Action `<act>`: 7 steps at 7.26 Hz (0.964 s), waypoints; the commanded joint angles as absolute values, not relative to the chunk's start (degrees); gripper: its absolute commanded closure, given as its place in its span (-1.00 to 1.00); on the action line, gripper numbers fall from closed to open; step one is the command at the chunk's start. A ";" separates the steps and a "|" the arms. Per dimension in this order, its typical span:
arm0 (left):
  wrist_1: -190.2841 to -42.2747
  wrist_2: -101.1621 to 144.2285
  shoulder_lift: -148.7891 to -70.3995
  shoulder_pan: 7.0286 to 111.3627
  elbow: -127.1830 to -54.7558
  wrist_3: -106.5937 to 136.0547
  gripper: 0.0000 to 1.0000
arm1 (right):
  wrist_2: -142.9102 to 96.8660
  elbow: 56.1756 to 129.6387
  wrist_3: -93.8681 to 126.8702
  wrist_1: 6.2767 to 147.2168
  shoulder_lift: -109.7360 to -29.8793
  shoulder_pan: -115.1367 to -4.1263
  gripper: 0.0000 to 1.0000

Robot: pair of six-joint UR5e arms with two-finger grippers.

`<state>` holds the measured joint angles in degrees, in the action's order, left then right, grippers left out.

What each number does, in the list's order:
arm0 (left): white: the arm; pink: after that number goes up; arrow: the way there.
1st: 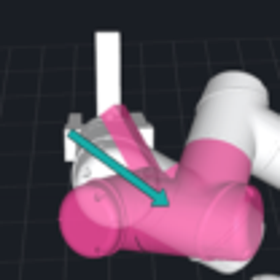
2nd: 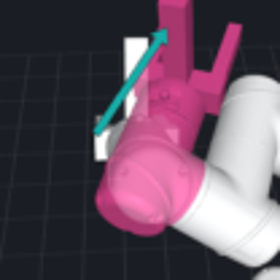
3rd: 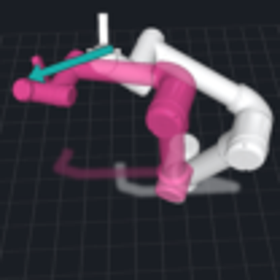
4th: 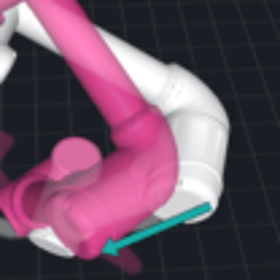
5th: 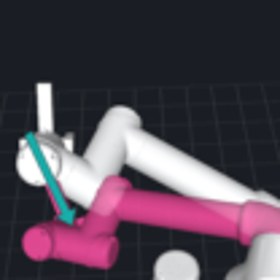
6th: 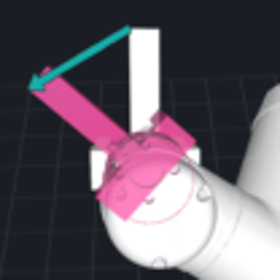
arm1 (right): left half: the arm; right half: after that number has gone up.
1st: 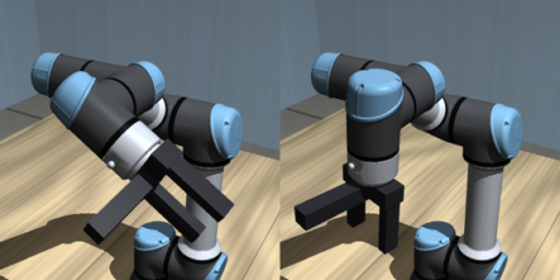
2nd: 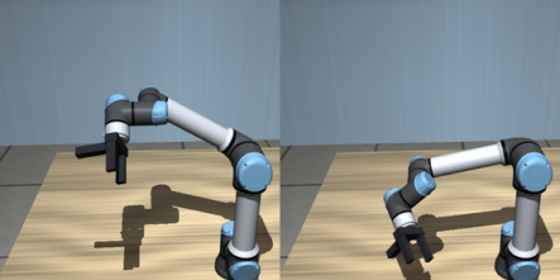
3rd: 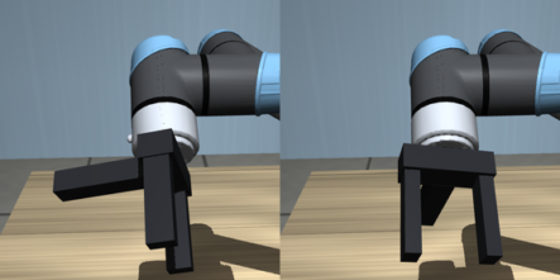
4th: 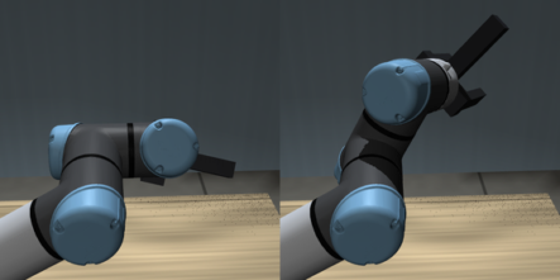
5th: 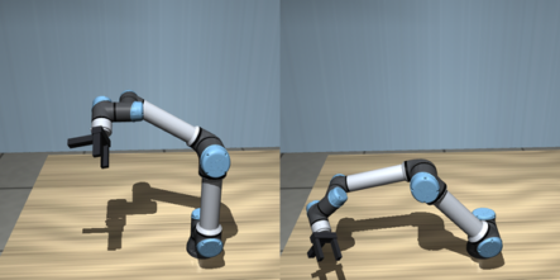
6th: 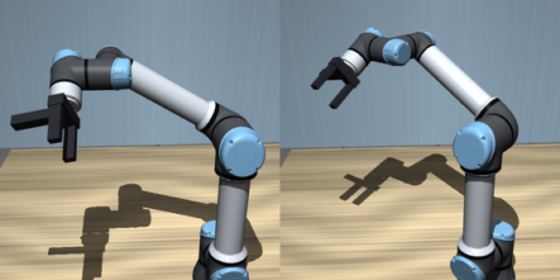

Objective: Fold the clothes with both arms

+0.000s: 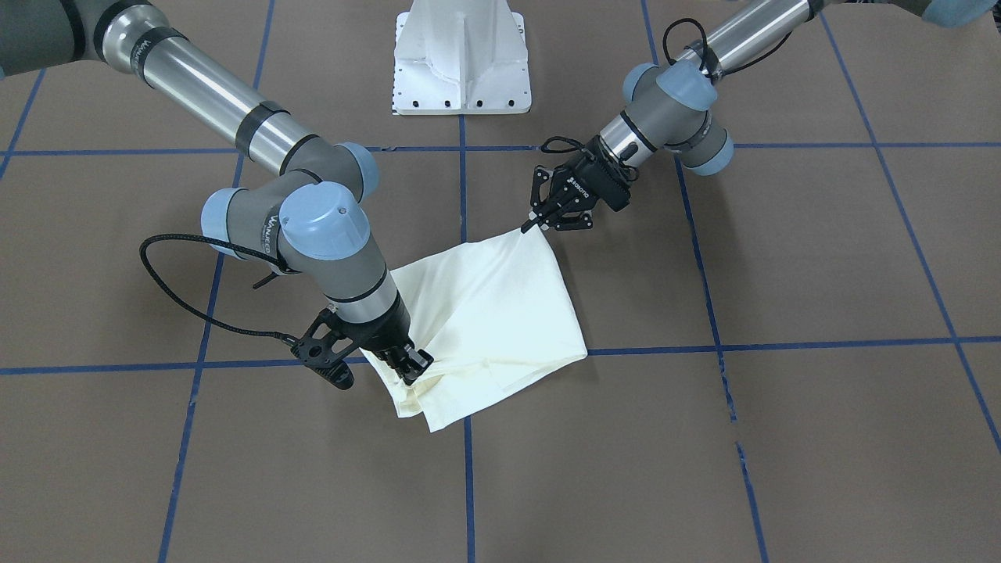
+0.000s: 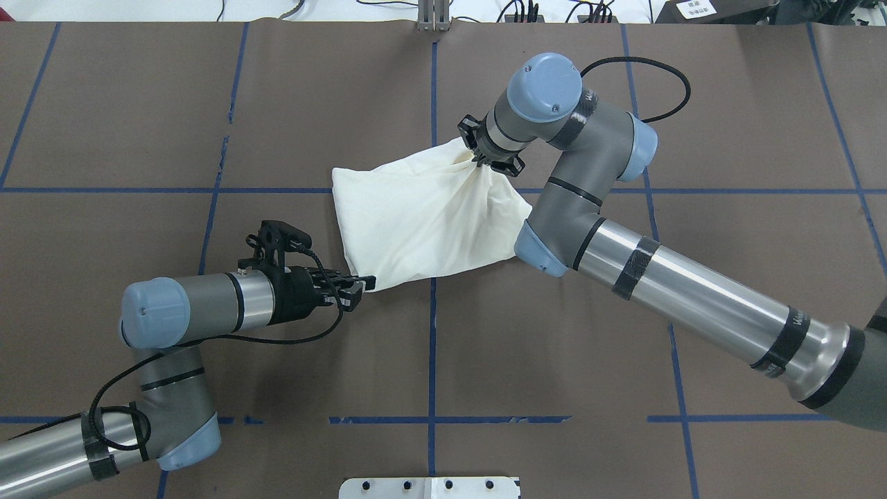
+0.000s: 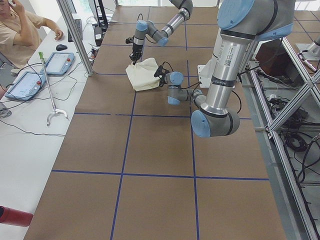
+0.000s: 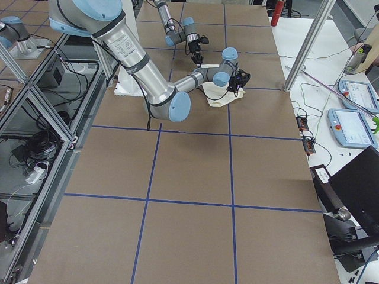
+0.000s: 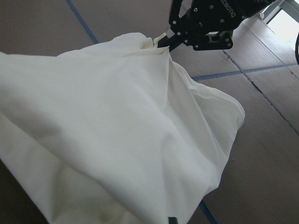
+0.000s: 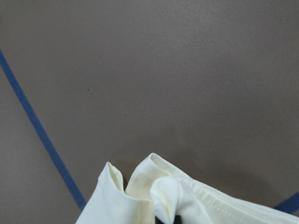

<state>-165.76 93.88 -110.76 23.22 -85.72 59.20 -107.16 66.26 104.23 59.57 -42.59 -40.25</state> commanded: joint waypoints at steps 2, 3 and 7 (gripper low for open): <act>-165.76 92.11 -110.65 21.27 -85.78 61.34 1.00 | -107.40 66.18 104.24 59.50 -42.63 -40.17 1.00; -165.67 91.94 -110.39 21.27 -86.04 61.35 -0.21 | -107.49 66.27 104.15 59.50 -42.63 -40.17 1.00; -159.75 92.02 -103.96 21.71 -96.03 62.30 -0.11 | -107.49 67.84 104.06 59.59 -42.63 -40.17 0.15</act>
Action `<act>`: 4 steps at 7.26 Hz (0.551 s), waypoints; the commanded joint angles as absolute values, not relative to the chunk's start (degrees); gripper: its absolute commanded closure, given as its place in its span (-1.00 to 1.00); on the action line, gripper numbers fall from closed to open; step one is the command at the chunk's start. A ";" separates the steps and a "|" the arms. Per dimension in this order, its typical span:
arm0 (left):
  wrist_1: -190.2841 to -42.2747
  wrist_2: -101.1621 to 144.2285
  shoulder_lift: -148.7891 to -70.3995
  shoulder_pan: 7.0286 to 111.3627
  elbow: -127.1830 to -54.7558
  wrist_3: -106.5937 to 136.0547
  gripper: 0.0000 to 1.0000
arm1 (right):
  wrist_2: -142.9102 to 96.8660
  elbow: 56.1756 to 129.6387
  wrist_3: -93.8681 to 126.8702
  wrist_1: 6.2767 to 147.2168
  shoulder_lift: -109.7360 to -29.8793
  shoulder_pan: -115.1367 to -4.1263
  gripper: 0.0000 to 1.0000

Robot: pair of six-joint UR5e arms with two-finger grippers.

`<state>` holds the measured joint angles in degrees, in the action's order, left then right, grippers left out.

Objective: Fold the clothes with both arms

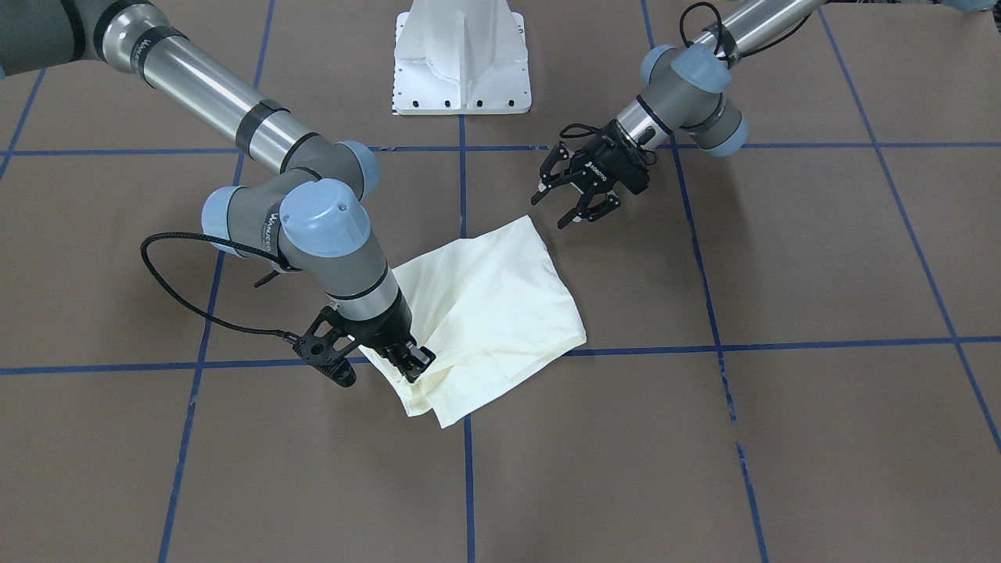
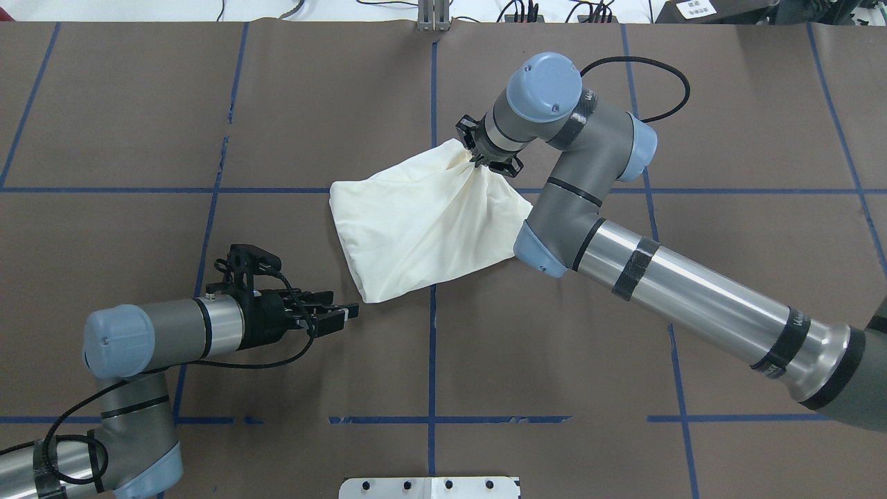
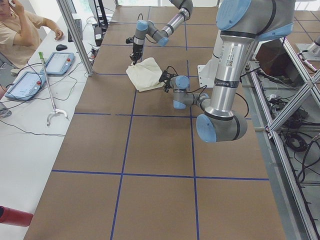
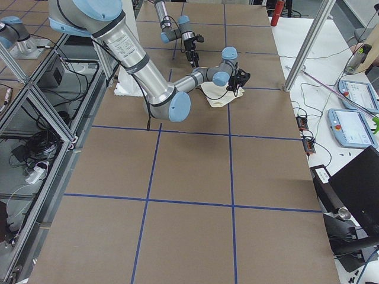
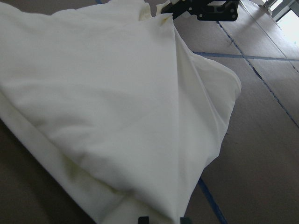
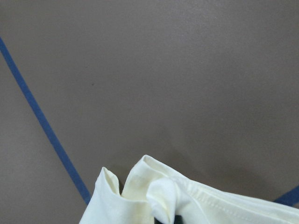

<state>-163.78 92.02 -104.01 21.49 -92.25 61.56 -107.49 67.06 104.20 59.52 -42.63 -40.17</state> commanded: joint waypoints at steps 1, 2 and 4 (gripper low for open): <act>-155.26 92.11 -106.76 23.88 -97.54 64.84 0.94 | -107.49 68.37 104.15 59.59 -42.98 -40.17 0.14; -154.00 91.94 -109.31 24.52 -96.86 64.95 1.00 | -107.49 68.38 104.06 59.59 -43.07 -40.17 0.15; -153.90 91.93 -112.66 24.17 -91.53 64.95 1.00 | -107.40 68.20 104.15 59.59 -43.07 -40.25 0.32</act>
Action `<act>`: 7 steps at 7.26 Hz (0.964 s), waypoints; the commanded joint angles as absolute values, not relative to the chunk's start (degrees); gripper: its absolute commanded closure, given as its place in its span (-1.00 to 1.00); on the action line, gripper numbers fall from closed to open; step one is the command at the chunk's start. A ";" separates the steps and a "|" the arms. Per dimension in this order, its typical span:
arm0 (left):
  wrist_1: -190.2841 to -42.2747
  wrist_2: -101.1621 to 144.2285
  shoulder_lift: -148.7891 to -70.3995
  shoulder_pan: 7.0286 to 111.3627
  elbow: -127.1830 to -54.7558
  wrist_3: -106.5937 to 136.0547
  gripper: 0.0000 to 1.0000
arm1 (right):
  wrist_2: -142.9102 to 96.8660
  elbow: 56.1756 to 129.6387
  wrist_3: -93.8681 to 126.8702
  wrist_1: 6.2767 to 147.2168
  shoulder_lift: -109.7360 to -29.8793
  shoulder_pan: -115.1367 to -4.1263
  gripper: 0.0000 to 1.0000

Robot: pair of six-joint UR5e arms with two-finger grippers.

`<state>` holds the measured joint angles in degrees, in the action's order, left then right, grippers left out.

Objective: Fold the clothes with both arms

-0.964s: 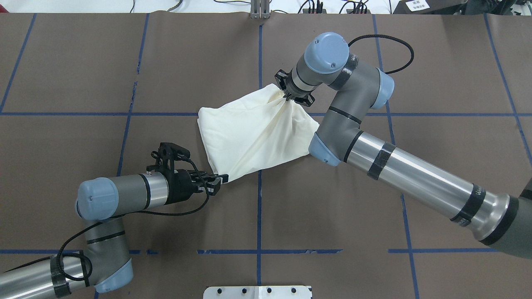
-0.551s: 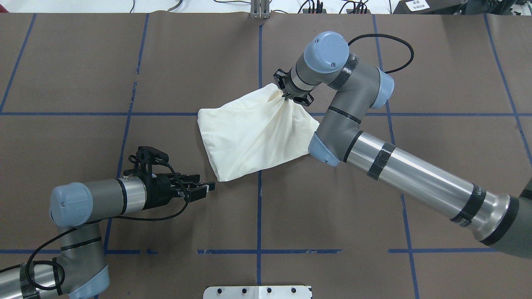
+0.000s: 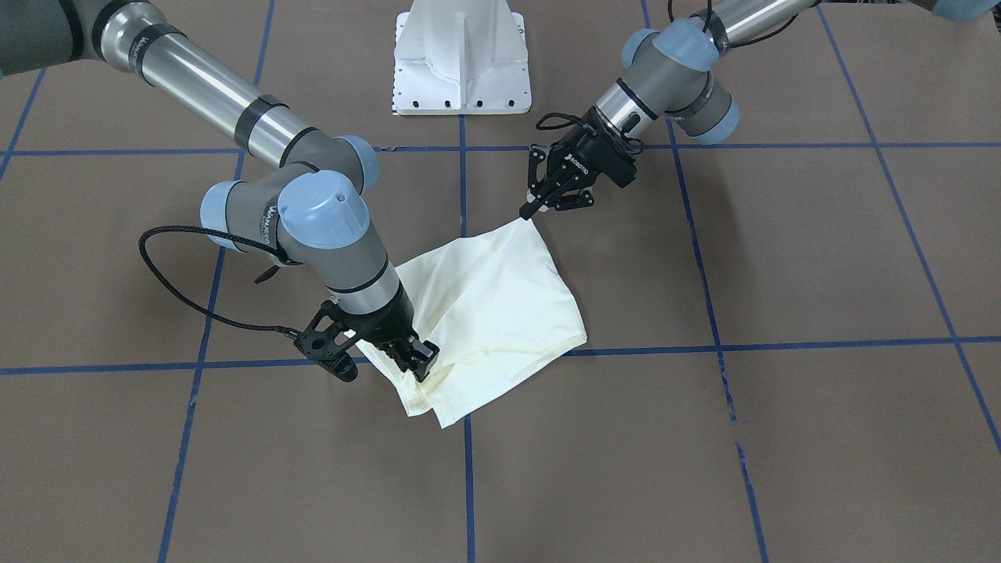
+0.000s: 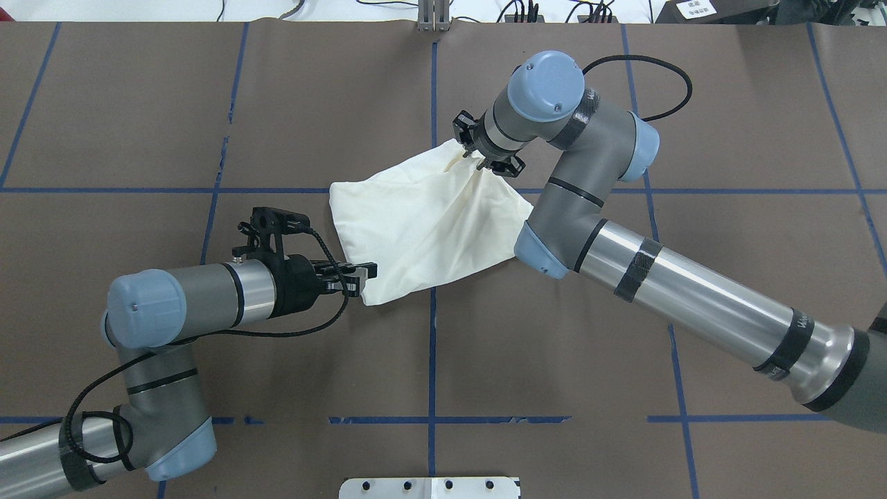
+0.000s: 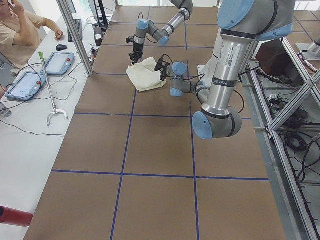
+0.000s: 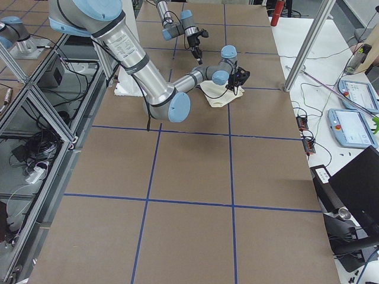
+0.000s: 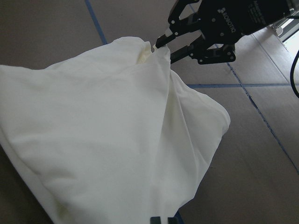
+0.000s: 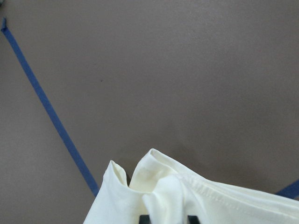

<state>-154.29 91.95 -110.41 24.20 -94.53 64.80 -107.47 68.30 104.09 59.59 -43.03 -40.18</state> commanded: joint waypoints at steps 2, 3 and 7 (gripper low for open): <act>-153.81 91.93 -113.03 23.91 -89.04 64.78 1.00 | -109.40 68.20 104.06 59.59 -43.15 -42.26 0.37; -153.81 91.93 -113.03 23.91 -88.08 64.69 1.00 | -109.95 68.03 103.80 59.59 -43.68 -42.28 0.37; -150.48 92.28 -112.32 23.91 -88.33 64.25 1.00 | -110.13 68.11 103.89 59.59 -43.86 -42.27 0.37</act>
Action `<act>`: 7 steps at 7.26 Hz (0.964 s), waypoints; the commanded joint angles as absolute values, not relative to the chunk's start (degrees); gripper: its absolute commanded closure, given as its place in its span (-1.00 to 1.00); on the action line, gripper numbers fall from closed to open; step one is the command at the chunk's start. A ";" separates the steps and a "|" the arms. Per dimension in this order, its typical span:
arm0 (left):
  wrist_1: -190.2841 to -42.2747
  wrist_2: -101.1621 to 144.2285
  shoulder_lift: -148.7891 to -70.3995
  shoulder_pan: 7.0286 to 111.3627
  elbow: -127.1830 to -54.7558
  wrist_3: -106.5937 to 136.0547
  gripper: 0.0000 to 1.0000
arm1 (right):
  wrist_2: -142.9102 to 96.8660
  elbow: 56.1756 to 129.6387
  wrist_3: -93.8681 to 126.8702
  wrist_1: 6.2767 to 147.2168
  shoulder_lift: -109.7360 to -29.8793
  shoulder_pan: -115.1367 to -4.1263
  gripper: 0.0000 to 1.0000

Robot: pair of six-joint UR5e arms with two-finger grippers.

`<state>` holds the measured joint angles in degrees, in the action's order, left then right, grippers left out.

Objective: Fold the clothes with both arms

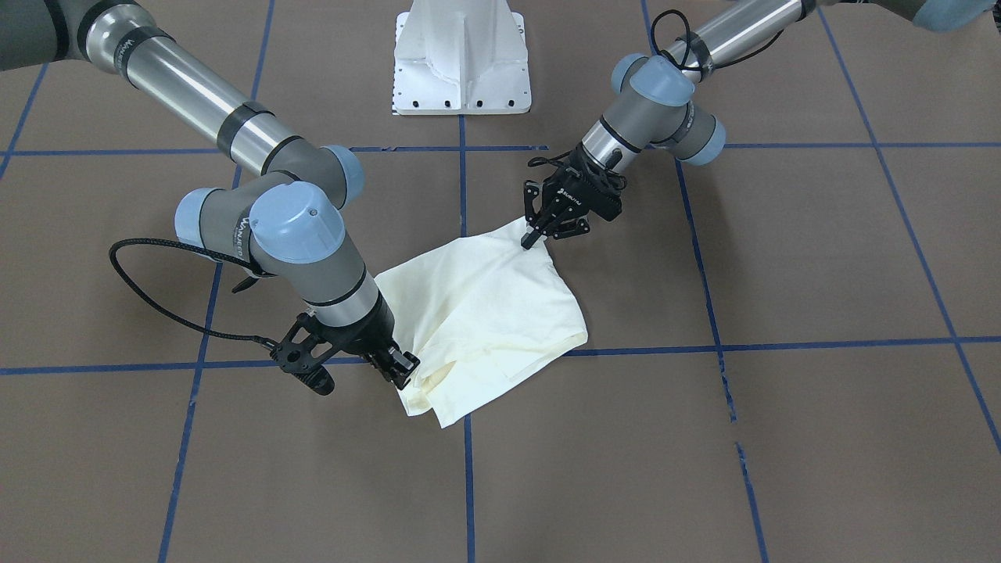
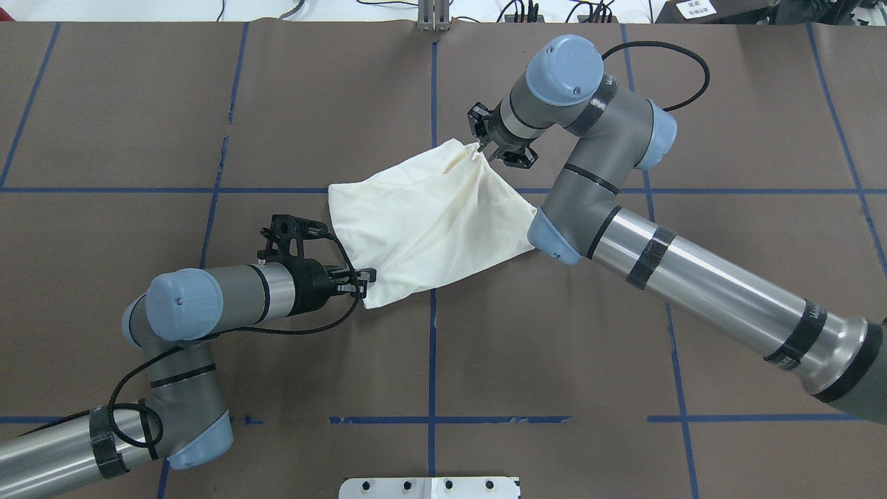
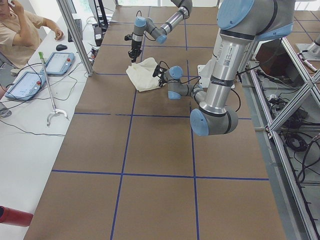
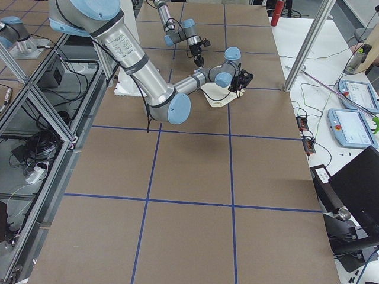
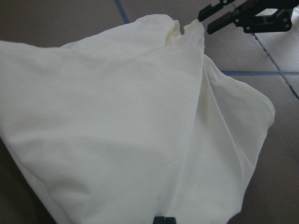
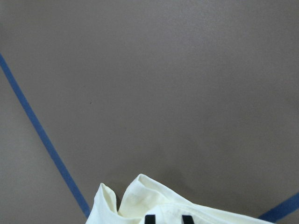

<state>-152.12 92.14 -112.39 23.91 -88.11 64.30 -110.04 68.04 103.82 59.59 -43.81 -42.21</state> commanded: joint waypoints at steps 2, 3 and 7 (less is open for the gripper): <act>-149.86 92.20 -112.06 24.08 -88.50 64.25 1.00 | -110.30 68.29 103.89 59.50 -43.94 -42.36 0.37; -149.68 92.28 -111.97 24.26 -88.59 64.16 1.00 | -111.43 68.47 103.80 59.50 -44.21 -43.15 0.37; -142.07 96.92 -103.37 29.15 -100.07 58.23 1.00 | -121.87 78.39 97.93 59.76 -55.27 -50.68 0.23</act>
